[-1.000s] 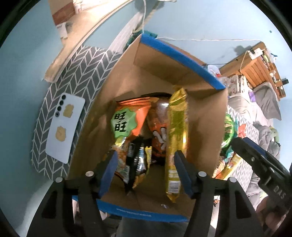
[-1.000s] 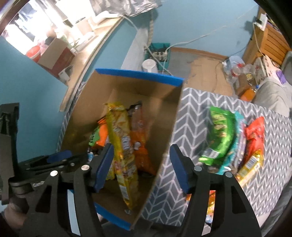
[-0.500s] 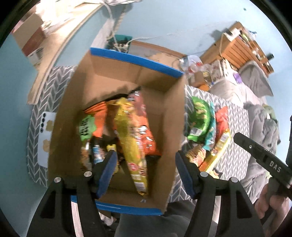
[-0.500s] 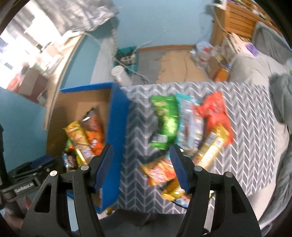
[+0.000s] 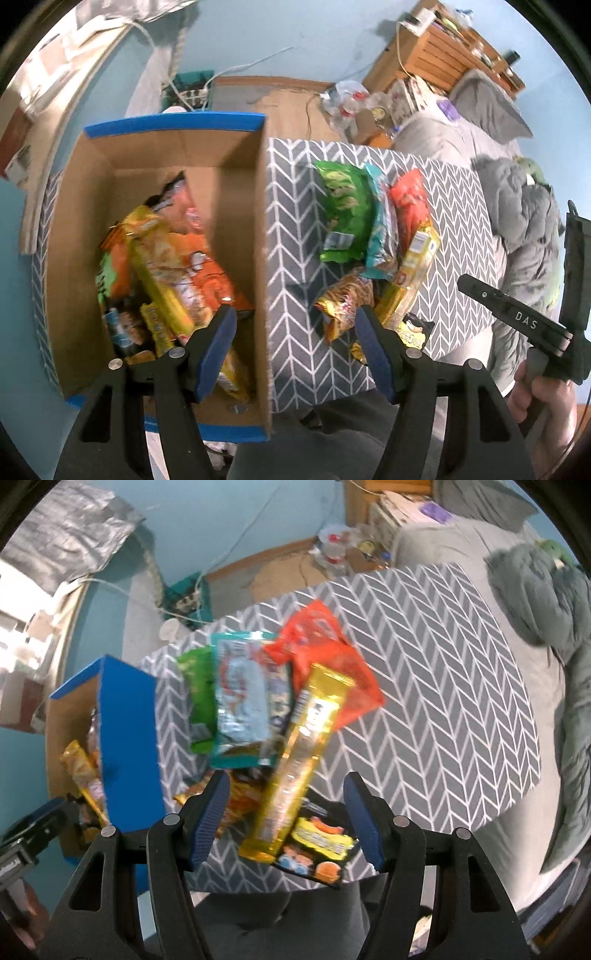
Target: Organize snacks
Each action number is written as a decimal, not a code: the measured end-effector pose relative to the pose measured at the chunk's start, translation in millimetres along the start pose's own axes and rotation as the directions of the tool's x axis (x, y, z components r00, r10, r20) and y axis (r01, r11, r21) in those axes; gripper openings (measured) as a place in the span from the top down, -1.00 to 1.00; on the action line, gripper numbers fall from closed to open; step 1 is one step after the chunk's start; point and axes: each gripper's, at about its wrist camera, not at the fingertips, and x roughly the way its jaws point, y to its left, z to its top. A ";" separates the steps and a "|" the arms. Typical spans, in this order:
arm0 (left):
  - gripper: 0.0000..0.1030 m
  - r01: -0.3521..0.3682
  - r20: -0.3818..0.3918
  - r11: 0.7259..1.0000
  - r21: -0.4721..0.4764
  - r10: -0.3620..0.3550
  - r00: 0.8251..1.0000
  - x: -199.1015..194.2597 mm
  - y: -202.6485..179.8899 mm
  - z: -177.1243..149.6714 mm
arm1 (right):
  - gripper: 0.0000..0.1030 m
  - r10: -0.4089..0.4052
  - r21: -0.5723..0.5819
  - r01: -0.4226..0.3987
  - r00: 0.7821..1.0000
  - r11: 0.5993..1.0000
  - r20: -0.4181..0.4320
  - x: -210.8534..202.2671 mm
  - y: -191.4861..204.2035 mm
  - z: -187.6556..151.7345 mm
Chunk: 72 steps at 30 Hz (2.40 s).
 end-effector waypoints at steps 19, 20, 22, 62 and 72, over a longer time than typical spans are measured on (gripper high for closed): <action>-0.35 -0.012 -0.113 0.987 0.158 0.030 0.993 58.3 -58.6 -17.4 | -0.25 0.017 0.063 -0.006 0.984 0.998 -0.176 56.4 -56.8 -52.8; -0.35 -0.011 -0.118 0.987 0.163 0.031 0.993 61.6 -60.4 -19.2 | -0.25 0.019 0.071 -0.006 0.983 0.997 -0.185 61.8 -57.5 -57.4; -0.35 -0.008 -0.128 0.985 0.173 0.031 0.991 66.3 -63.8 -21.6 | -0.25 0.032 0.090 -0.014 0.979 0.996 -0.201 71.7 -58.0 -64.6; -0.53 0.000 -0.211 0.933 0.359 0.081 0.974 131.6 -157.6 -13.1 | -0.37 -0.026 0.102 0.037 0.994 0.994 -0.105 89.7 -147.8 -60.2; -0.53 -0.090 -0.227 0.928 0.362 0.182 0.957 171.0 -172.1 -8.9 | -0.49 0.062 0.260 -0.032 0.993 0.965 -0.105 60.5 -214.5 -105.2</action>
